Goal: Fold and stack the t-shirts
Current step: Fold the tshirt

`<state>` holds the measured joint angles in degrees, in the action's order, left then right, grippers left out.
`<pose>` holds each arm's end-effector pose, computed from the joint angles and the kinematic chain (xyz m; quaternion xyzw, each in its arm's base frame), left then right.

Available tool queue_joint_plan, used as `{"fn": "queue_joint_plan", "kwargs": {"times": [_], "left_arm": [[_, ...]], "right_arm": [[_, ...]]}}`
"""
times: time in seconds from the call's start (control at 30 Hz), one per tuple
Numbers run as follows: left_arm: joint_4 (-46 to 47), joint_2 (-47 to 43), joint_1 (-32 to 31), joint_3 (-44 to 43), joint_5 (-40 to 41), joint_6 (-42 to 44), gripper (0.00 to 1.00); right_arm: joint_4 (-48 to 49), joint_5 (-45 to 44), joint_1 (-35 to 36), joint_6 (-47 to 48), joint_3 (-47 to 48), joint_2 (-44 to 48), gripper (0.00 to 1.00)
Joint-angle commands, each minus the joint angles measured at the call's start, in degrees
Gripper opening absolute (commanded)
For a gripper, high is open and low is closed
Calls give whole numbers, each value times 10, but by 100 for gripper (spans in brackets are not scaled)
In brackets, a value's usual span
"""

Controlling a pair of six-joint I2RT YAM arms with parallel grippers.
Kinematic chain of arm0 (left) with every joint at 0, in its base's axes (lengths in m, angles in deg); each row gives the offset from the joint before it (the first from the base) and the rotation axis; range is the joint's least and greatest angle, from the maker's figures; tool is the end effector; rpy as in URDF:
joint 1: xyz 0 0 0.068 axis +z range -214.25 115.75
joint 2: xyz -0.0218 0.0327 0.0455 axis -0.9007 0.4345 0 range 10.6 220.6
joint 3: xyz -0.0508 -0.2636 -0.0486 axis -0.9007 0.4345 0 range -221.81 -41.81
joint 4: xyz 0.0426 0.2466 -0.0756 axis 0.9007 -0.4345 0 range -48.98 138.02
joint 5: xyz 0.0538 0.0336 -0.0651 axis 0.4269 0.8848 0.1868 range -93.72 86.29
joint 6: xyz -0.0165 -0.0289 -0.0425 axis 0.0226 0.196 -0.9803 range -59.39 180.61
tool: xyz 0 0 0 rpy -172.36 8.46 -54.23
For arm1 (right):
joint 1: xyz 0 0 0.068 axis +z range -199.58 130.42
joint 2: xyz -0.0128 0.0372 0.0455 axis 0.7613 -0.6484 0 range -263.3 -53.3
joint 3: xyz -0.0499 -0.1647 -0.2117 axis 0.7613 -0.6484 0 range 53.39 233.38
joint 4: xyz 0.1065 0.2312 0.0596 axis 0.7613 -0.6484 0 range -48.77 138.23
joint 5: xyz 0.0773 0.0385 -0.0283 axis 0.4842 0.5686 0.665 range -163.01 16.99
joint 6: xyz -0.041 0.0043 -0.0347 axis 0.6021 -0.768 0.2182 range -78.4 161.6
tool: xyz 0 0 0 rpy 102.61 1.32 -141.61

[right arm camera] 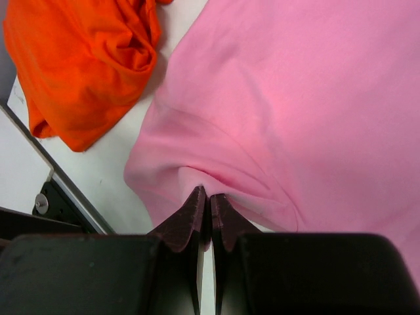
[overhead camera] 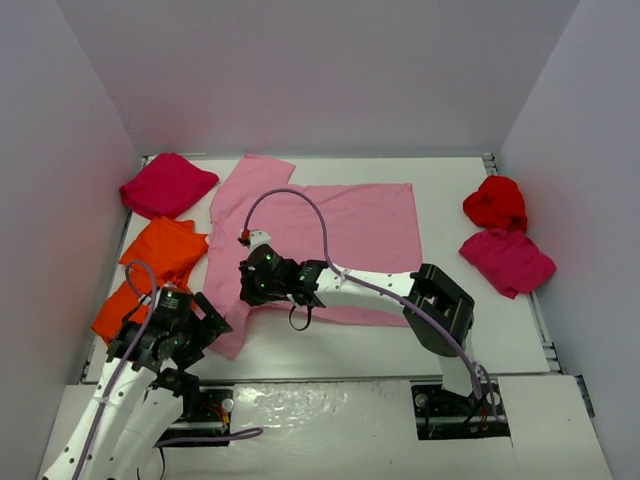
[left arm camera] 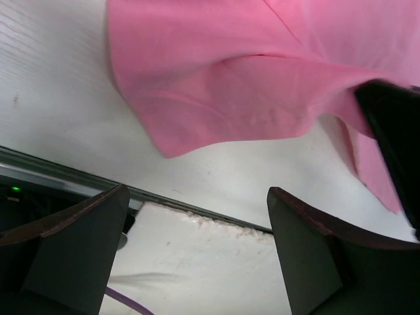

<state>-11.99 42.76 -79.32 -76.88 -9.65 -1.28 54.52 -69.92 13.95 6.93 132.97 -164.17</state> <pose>0.0932 -0.0289 0.2345 -0.3670 0.8848 -0.2148 0.1904 0.2006 0.4070 0.2380 -0.2241 0.8129 0.4209 0.3345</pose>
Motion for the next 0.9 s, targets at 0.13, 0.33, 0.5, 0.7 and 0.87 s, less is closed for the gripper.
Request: {"fn": "queue_joint_plan", "kwargs": {"times": [0.13,0.33,0.5,0.7,0.87], "left_arm": [[58,181,-162,-103,105,33,86],[75,259,-231,-188,164,62,86],[78,254,-241,-213,180,71,86],[74,161,-249,-210,215,74,86],[55,115,-250,-214,233,84,86]], "right_arm": [[34,35,-50,-19,74,-24,0],[32,69,-56,-18,133,-47,0],[28,78,-63,-13,158,-73,0],[44,72,-87,-13,134,-88,0],[45,94,-92,-6,123,-96,47]]}}
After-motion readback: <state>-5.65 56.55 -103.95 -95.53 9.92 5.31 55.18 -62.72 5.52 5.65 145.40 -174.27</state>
